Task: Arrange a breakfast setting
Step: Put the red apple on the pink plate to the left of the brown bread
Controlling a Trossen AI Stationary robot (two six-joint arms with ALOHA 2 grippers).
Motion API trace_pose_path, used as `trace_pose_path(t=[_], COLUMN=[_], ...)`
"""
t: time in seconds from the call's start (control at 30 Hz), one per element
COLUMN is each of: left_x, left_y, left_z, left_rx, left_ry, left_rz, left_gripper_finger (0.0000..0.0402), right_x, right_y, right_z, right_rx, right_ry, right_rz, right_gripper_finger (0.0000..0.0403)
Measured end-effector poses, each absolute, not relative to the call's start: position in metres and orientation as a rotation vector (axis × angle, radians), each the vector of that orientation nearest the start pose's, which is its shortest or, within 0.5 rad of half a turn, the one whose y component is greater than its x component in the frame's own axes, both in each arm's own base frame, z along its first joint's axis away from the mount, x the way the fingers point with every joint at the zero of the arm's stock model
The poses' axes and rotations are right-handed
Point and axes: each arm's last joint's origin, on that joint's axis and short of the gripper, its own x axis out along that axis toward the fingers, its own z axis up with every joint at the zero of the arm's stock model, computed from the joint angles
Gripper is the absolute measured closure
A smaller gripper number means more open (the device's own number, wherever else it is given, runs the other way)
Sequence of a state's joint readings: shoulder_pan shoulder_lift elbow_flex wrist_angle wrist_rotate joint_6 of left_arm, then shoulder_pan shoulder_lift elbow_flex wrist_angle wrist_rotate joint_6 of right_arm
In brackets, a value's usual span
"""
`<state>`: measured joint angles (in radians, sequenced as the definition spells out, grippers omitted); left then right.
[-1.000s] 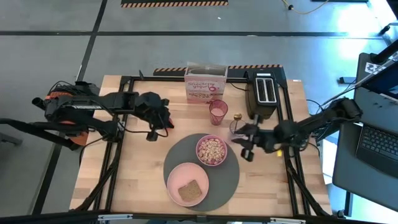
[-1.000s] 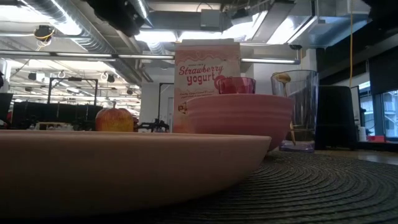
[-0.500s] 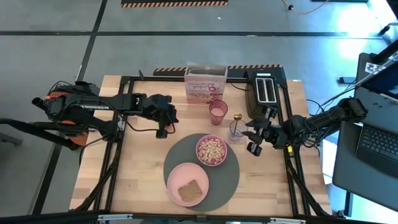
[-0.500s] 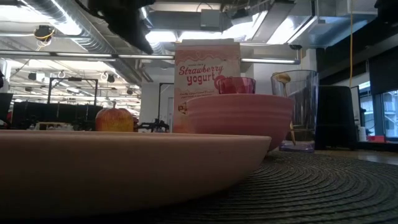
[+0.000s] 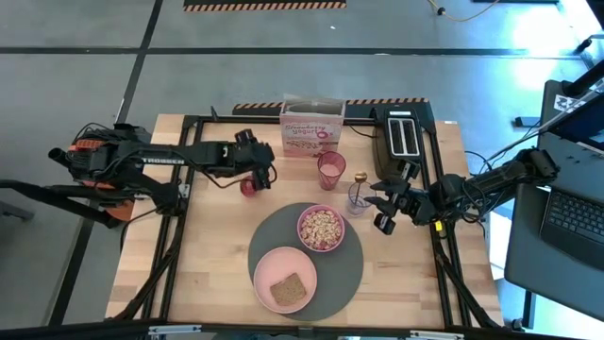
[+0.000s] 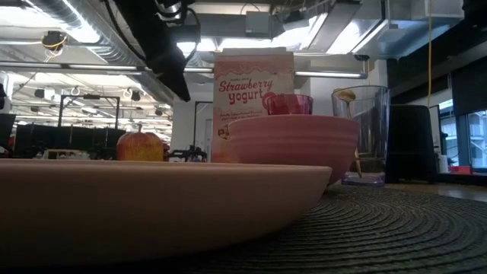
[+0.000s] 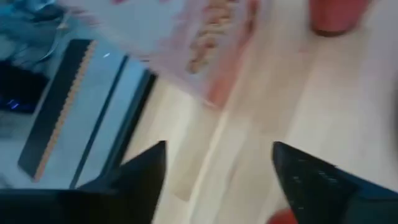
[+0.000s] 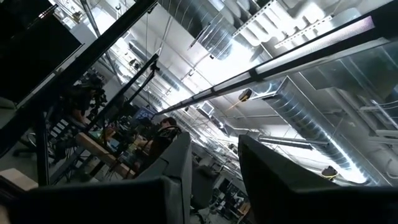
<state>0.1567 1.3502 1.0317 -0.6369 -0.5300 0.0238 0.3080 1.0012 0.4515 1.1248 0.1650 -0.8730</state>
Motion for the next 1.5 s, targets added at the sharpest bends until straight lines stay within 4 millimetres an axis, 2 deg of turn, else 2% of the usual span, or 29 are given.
trace_pose_path(t=[0.17,0.23,0.37,0.5,0.67,0.8,0.9,1.07,1.23,1.5], left_x=[0.257,0.254,0.242,0.229,0.216,0.195,0.183,0.168,0.151,0.151], left_y=[0.065,0.068,0.068,0.059,0.040,0.027,0.021,0.017,0.028,0.041], left_z=[0.266,0.264,0.257,0.250,0.244,0.240,0.234,0.201,0.181,0.187], left_rx=[0.152,0.132,0.049,-0.027,-0.033,-0.085,-0.140,-0.294,-0.264,-0.241], left_ry=[0.958,0.979,1.102,1.267,1.299,1.247,1.106,0.906,0.859,0.775], left_rz=[0.737,0.775,0.753,0.688,0.615,0.601,0.564,0.327,0.452,0.484], left_gripper_finger=[0.0024,0.0008,0.0018,0.0020,0.0021,0.0021,0.0021,0.0021,0.0021,0.0021], right_x=[0.191,0.191,0.191,0.192,0.193,0.194,0.194,0.194,0.194,0.194], right_y=[0.056,0.056,0.056,0.056,0.056,0.056,0.056,0.056,0.056,0.055], right_z=[0.301,0.301,0.301,0.300,0.298,0.296,0.295,0.295,0.296,0.296], right_rx=[-0.713,-0.714,-0.714,-0.718,-0.723,-0.726,-0.724,-0.719,-0.716,-0.716], right_ry=[-0.578,-0.578,-0.577,-0.565,-0.538,-0.516,-0.504,-0.497,-0.501,-0.500], right_rz=[-0.113,-0.113,-0.112,-0.106,-0.098,-0.089,-0.095,-0.110,-0.112,-0.120], right_gripper_finger=[0.0299,0.0299,0.0299,0.0299,0.0299,0.0299,0.0299,0.0299,0.0299,0.0299])
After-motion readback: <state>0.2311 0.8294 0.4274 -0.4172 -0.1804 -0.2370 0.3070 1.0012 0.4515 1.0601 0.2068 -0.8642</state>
